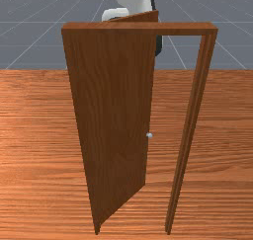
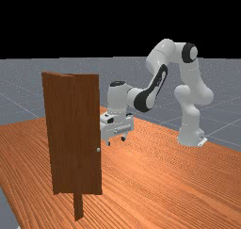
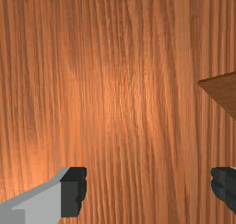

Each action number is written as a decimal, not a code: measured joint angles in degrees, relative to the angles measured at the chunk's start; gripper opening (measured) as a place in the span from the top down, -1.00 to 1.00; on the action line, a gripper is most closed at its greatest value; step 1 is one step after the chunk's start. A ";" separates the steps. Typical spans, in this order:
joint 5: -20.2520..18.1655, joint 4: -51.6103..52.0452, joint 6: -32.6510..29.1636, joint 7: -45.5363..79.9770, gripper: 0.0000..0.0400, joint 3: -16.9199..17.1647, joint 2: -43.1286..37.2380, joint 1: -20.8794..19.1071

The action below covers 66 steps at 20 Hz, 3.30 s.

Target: Close the door

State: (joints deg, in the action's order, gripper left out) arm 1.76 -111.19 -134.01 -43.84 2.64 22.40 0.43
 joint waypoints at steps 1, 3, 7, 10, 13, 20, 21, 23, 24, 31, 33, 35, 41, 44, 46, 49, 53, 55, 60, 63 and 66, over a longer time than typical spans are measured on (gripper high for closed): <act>-1.03 2.59 0.74 -6.57 -0.22 0.16 1.61 -2.41; -3.21 12.23 4.16 -19.65 0.55 1.89 7.50 -11.44; -5.52 43.95 17.84 -31.89 -0.32 3.93 26.04 -26.47; -5.60 44.01 18.04 -31.93 -0.85 4.02 26.06 -26.83; -5.57 43.18 17.70 -31.72 -0.97 4.03 25.59 -26.63; 0.50 15.78 5.54 -44.81 -1.00 -2.95 9.61 -17.96; 0.12 14.59 5.36 -35.40 -1.00 -1.86 8.75 -14.72; 0.10 12.69 5.00 -26.41 -1.00 -1.47 7.51 -10.93; 6.91 11.80 4.86 -12.87 -1.00 2.78 7.15 -5.25; 3.44 9.93 4.27 -15.46 -1.00 -4.61 5.75 -0.21; 4.14 7.26 -0.94 -5.92 -1.00 -3.74 4.73 3.18; 3.58 14.59 3.27 -6.78 -1.00 -4.28 8.86 3.58; 3.58 42.09 17.35 -11.77 -1.00 -5.88 24.65 5.04; 4.17 42.94 17.61 -13.85 -1.00 -6.51 25.20 5.53; 4.68 48.11 19.73 -17.38 -1.00 -7.24 28.02 6.04; 3.67 57.89 24.30 -10.74 -1.00 -5.89 33.55 7.03; 3.51 58.93 24.82 -9.61 -1.00 -5.70 34.11 7.15; 2.20 47.99 20.55 0.63 -1.00 -4.03 28.21 7.99; -0.73 28.04 12.52 9.42 -1.00 -1.04 16.37 5.33; -0.04 27.43 11.69 -4.43 -1.00 -1.37 15.99 -0.82; 1.57 30.54 12.39 -17.18 -1.00 -3.06 17.79 -3.73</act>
State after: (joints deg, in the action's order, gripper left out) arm 3.33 -80.65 -121.62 -61.02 -0.42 40.19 -3.29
